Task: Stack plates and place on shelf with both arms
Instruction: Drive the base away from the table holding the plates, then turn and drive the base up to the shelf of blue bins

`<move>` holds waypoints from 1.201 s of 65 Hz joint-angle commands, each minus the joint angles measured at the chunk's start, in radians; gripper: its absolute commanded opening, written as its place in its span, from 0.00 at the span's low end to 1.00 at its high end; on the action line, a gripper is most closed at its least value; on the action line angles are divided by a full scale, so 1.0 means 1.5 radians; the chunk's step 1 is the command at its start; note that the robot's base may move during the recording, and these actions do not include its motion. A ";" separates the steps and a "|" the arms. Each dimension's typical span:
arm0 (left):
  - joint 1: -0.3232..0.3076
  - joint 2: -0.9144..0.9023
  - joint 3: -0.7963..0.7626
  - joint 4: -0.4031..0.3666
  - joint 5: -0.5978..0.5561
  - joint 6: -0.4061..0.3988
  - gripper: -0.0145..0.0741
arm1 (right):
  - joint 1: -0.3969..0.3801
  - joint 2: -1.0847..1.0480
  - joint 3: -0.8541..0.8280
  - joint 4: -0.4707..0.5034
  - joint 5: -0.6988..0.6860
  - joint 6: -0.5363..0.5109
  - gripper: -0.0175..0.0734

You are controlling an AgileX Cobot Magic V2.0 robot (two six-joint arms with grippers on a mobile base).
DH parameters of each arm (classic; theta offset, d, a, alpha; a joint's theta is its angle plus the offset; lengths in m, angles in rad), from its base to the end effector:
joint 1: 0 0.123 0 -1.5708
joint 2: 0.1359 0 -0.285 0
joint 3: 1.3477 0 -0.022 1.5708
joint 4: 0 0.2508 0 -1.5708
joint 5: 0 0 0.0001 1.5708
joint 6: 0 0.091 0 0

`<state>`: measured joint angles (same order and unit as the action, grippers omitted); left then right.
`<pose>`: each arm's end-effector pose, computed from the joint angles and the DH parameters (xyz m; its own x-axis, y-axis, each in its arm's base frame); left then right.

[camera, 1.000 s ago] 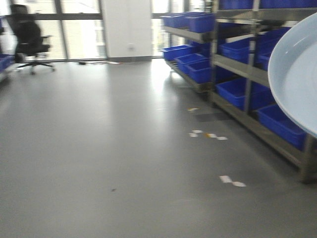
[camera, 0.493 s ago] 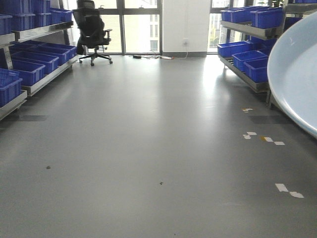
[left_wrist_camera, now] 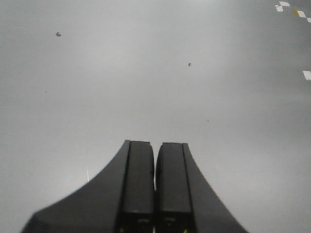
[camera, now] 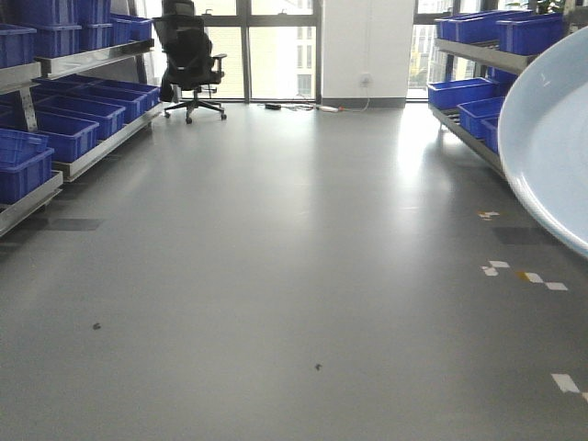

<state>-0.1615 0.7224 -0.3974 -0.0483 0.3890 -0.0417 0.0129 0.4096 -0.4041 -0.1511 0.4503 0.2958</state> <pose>0.1342 -0.0236 0.2476 -0.5916 0.0090 -0.8062 0.1248 0.9889 -0.0806 0.0894 -0.0048 0.2808 -0.3439 0.1541 -0.9263 0.1043 0.9866 0.1254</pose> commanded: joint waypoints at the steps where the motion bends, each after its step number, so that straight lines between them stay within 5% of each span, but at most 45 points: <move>1: 0.000 -0.002 -0.019 -0.003 -0.048 -0.006 0.26 | -0.004 0.009 -0.020 -0.006 -0.064 -0.002 0.22; 78: 0.000 -0.002 -0.019 -0.003 -0.048 -0.006 0.26 | -0.004 0.009 -0.020 -0.006 -0.064 -0.002 0.22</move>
<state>-0.1615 0.7224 -0.3974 -0.0483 0.3890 -0.0417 0.0107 0.4130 -0.4041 -0.1511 0.4503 0.2958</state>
